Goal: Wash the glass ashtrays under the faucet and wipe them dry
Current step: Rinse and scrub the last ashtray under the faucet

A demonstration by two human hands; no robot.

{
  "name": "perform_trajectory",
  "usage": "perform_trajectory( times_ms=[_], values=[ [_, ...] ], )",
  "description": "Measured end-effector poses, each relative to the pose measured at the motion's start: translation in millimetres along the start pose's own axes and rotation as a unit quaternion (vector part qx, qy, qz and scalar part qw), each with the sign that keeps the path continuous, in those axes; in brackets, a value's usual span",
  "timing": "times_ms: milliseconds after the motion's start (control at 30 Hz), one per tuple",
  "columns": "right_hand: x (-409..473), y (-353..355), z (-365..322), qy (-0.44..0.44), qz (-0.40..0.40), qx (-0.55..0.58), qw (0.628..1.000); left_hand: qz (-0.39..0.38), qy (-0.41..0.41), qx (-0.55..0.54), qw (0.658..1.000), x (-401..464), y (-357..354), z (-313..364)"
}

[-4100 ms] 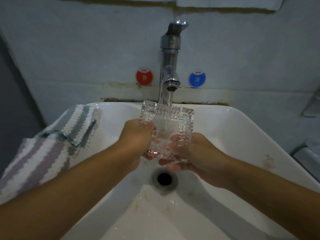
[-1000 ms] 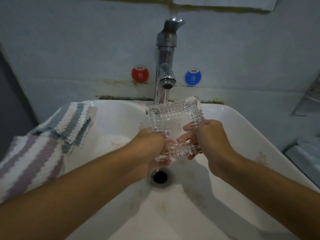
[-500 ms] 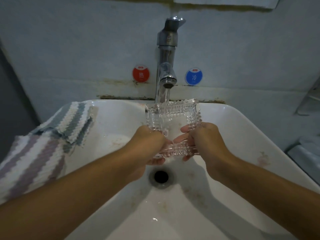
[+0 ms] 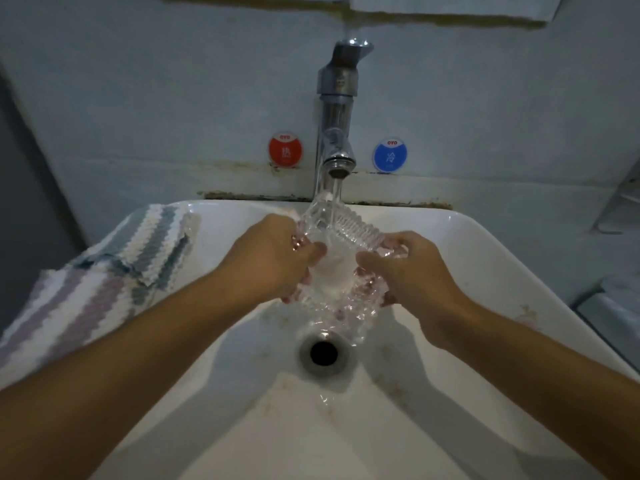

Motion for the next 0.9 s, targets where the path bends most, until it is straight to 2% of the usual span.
perform_trajectory(
  times_ms=[100,167,233,433,600,900],
  values=[
    [1.2,4.0,-7.7,0.015,-0.088,-0.07,0.994,0.018,-0.039,0.107,0.993,1.5,9.8,1.3],
    [0.1,2.1,-9.3,0.031,-0.142,-0.105,0.984,0.023,-0.039,0.118,0.992,2.1,14.9,-1.4],
    [-1.2,-0.9,-10.3,0.051,-0.163,-0.113,0.979,0.028,-0.037,0.104,0.994,3.6,18.4,-3.6],
    [5.0,-3.5,2.4,0.064,-0.144,-0.151,0.976,0.057,-0.053,0.146,0.986,3.4,14.1,-2.2],
    [7.2,-12.9,15.3,0.074,-0.129,-0.135,0.98,0.019,-0.004,0.125,0.992,6.7,15.4,-9.3],
    [6.7,-27.7,18.6,0.023,-0.175,-0.099,0.979,-0.004,0.014,0.124,0.992,10.9,20.7,-15.9]
  ],
)
Point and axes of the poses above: each hand's wrist, its own x-axis towards the middle knuckle, its own y-axis out of the back of the hand, z = x × y, the point moved 2 cm from there along x, towards the middle knuckle, and after that the axes turned 7 degrees about -z, right-handed, at the moved point
